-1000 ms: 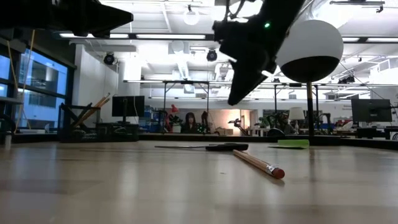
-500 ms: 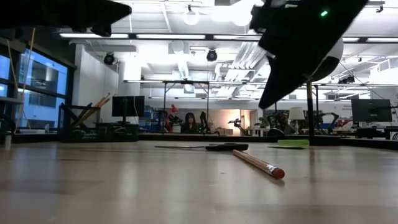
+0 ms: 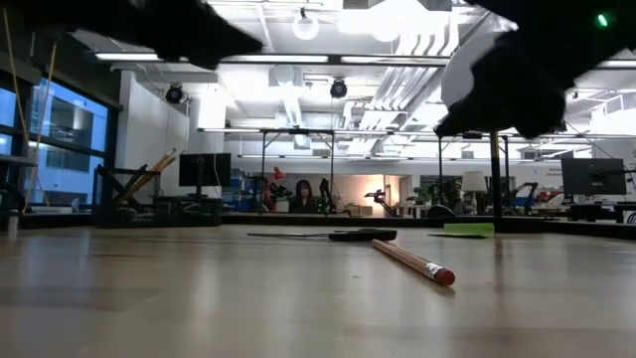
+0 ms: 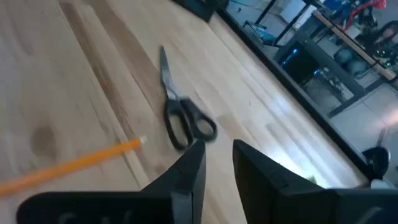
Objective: Pick and place office supplies into organizer
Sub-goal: Put the black scissors into the top left section of the desk organizer
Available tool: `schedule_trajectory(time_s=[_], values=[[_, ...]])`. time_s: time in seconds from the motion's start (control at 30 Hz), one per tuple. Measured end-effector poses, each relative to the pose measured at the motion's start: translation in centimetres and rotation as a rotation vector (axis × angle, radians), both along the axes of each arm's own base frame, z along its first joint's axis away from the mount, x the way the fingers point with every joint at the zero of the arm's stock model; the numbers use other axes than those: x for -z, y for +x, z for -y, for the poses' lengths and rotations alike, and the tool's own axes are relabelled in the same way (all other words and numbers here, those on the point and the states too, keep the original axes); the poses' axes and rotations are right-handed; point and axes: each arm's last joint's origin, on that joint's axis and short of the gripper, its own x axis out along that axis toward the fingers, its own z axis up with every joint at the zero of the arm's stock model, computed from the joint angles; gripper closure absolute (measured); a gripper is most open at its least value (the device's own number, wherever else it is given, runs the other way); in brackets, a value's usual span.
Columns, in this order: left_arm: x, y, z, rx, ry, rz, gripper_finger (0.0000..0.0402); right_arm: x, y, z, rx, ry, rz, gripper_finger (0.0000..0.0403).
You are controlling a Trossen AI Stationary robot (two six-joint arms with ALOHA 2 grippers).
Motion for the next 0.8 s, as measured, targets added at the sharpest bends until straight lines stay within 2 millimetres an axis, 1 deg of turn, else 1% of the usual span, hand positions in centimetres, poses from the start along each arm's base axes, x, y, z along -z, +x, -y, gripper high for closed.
schedule_trajectory(time_s=[0.1,0.2,0.33,0.43,0.53,0.6,0.7,0.77,0.8], values=[[-0.7,2.4,0.4,-0.053,0.026,-0.202,0.0388,1.2,-1.1,0.2,0.008,0.010,0.008,0.0330],[-1.7,4.6,0.9,-0.075,0.059,-0.357,0.0374,1.7,-1.5,-0.1,-0.006,0.013,0.032,0.0330],[-2.8,7.7,1.5,-0.052,0.071,-0.442,0.0344,1.6,-2.0,-0.6,-0.032,-0.037,0.040,0.0330],[-3.0,9.9,1.2,-0.061,0.067,-0.483,0.0320,1.6,-2.7,-0.6,-0.042,-0.131,0.063,0.0330],[-2.2,11.7,0.1,-0.092,0.062,-0.540,0.0301,2.0,-4.3,0.0,-0.045,-0.223,0.114,0.0330],[-1.4,12.6,-0.6,-0.080,0.054,-0.565,0.0293,2.3,-5.3,0.4,-0.050,-0.247,0.181,0.0330],[0.1,13.6,-1.3,-0.001,0.030,-0.603,0.0290,2.8,-6.9,1.2,-0.064,-0.241,0.295,0.0330],[1.0,13.7,-1.7,0.034,0.013,-0.636,0.0293,3.0,-7.6,1.6,-0.070,-0.215,0.367,0.0330],[1.3,14.1,-1.9,0.043,0.009,-0.626,0.0296,3.1,-7.8,1.8,-0.066,-0.200,0.384,0.0330]])
